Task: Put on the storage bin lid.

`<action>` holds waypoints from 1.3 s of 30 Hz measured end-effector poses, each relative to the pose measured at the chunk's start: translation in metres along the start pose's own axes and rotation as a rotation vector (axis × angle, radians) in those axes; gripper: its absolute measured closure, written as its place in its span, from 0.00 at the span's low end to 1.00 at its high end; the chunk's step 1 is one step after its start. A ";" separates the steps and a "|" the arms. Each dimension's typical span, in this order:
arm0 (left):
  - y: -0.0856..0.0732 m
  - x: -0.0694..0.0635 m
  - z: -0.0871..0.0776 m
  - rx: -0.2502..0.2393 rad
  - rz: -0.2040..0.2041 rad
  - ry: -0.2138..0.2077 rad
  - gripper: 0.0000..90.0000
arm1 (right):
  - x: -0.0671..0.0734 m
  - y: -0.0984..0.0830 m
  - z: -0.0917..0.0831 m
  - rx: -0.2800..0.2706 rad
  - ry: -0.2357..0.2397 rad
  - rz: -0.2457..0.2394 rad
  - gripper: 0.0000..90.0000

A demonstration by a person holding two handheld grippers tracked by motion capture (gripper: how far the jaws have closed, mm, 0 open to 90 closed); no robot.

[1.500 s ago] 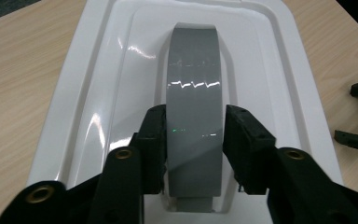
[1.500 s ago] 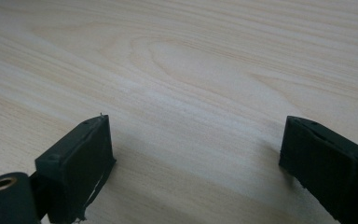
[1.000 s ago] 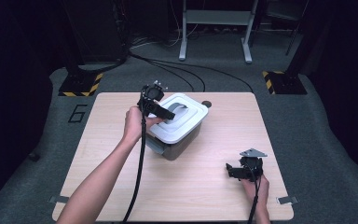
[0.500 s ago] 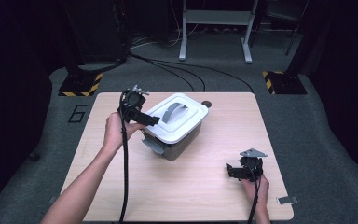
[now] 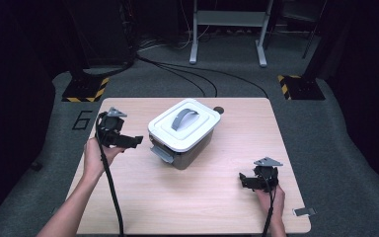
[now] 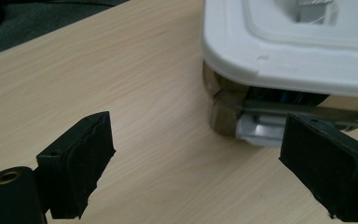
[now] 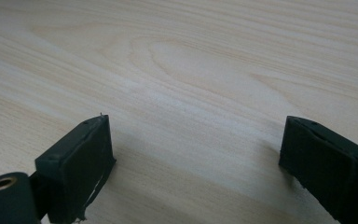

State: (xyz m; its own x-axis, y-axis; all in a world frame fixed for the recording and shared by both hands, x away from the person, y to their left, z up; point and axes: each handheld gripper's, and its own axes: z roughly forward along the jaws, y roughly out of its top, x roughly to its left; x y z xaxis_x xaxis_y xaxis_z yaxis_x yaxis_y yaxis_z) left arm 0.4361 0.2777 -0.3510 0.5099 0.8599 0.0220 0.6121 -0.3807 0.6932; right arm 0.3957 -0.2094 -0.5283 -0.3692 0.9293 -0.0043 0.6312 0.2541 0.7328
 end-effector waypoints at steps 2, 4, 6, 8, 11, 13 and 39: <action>-0.011 0.006 0.001 0.002 -0.021 0.003 0.10 | 0.000 0.000 0.000 0.000 0.000 -0.002 0.09; -0.021 0.010 0.003 0.008 -0.036 0.011 0.10 | 0.000 0.000 0.000 -0.001 0.000 -0.002 0.09; -0.033 0.014 0.007 0.025 -0.050 0.018 0.10 | 0.000 0.000 0.000 -0.001 0.000 -0.004 0.09; -0.043 0.017 0.012 0.030 -0.065 0.019 0.10 | 0.000 0.000 0.000 -0.001 -0.001 -0.003 0.09; -0.059 0.022 0.020 0.063 -0.079 0.026 0.10 | 0.000 0.000 0.000 -0.001 -0.001 -0.002 0.09; -0.070 0.025 0.026 0.072 -0.087 0.025 0.10 | 0.000 0.000 0.000 -0.001 0.000 -0.003 0.09; -0.190 0.037 0.070 -0.039 -0.162 0.122 0.00 | 0.000 0.000 0.000 -0.005 -0.003 -0.002 0.09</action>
State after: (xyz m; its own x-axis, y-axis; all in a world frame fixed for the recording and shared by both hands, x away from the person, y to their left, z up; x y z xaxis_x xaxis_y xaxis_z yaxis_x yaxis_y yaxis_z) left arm 0.3809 0.3580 -0.5317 0.3283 0.9445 -0.0064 0.6549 -0.2228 0.7221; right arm 0.3958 -0.2092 -0.5287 -0.3686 0.9296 -0.0073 0.6270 0.2544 0.7364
